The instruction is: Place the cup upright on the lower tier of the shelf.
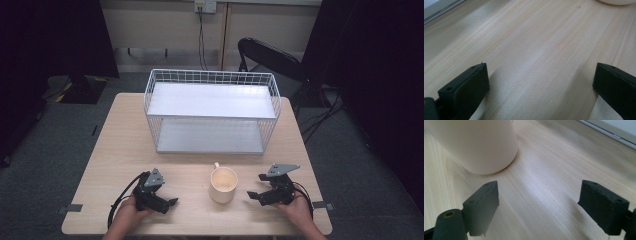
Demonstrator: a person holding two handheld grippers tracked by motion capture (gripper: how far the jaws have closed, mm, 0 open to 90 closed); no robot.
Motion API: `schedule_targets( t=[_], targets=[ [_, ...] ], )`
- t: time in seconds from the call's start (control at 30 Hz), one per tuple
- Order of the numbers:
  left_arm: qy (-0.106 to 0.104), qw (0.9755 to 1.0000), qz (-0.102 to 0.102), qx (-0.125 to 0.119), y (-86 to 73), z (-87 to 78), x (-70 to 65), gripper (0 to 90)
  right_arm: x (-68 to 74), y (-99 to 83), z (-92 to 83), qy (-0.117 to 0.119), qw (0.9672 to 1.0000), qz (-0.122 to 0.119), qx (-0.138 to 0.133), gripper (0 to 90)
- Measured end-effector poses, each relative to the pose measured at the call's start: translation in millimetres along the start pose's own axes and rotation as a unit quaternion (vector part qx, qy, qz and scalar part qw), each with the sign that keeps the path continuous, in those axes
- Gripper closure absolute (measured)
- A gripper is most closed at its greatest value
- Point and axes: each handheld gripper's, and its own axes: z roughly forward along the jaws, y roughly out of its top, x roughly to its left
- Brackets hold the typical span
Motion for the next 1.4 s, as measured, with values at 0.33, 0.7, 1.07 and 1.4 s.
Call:
schedule_targets(
  t=[0.33, 0.7, 1.07, 1.4],
  targets=[
    [0.000, 1.0000, 0.000, 0.000, 0.1, 0.0, 0.1, 0.1, 2.5, -2.3, 2.2, 0.003, 0.9999, -0.002, 0.010, 16.1],
    [0.000, 1.0000, 0.000, 0.000, 0.0, 0.1, 0.0, 0.1, -2.2, 12.6, -9.8, 0.000, 1.0000, -0.003, 0.008, 16.4],
    [0.000, 1.0000, 0.000, 0.000, 0.0, 0.1, 0.0, 0.1, -3.0, 32.7, -20.7, -0.005, 1.0000, -0.003, 0.007, 16.5],
    [0.000, 1.0000, 0.000, 0.000, 0.1, 0.1, 0.0, 0.1, -4.5, 46.3, -29.1, -0.007, 1.0000, -0.001, 0.002, 16.6]
  ],
)
